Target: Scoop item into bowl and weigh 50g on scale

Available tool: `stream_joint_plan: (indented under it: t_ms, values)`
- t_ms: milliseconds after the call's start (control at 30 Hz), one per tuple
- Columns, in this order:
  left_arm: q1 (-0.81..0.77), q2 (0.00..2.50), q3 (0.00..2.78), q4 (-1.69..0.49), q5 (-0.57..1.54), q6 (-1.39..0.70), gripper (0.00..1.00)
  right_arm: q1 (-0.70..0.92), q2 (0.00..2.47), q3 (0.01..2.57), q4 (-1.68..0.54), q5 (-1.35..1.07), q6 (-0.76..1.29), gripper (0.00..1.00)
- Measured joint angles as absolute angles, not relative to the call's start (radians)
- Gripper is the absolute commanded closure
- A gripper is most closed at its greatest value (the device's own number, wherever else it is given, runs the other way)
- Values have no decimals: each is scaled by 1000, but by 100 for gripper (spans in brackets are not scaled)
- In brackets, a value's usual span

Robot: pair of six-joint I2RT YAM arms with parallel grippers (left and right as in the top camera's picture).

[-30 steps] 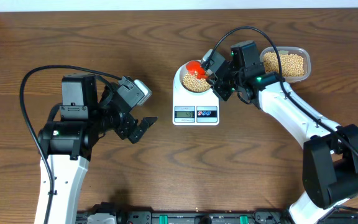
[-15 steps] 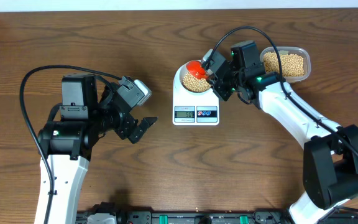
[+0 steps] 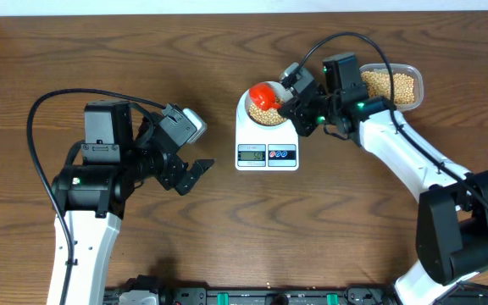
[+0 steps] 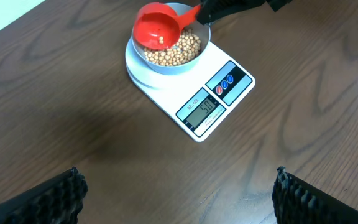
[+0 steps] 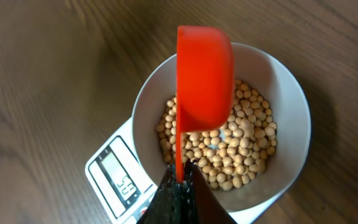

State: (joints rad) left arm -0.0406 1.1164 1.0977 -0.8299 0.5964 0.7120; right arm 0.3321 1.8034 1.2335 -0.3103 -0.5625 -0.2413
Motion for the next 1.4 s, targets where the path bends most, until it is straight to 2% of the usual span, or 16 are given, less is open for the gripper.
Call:
stream_joint_plan:
  t_ms: [933, 1400]
  values:
    - [-41, 1116, 1098, -830, 596, 712, 2, 278, 1798, 1234, -313, -658, -231, 99]
    - [-41, 1116, 1098, -830, 596, 712, 2, 307, 1798, 1234, -340, -476, -403, 99]
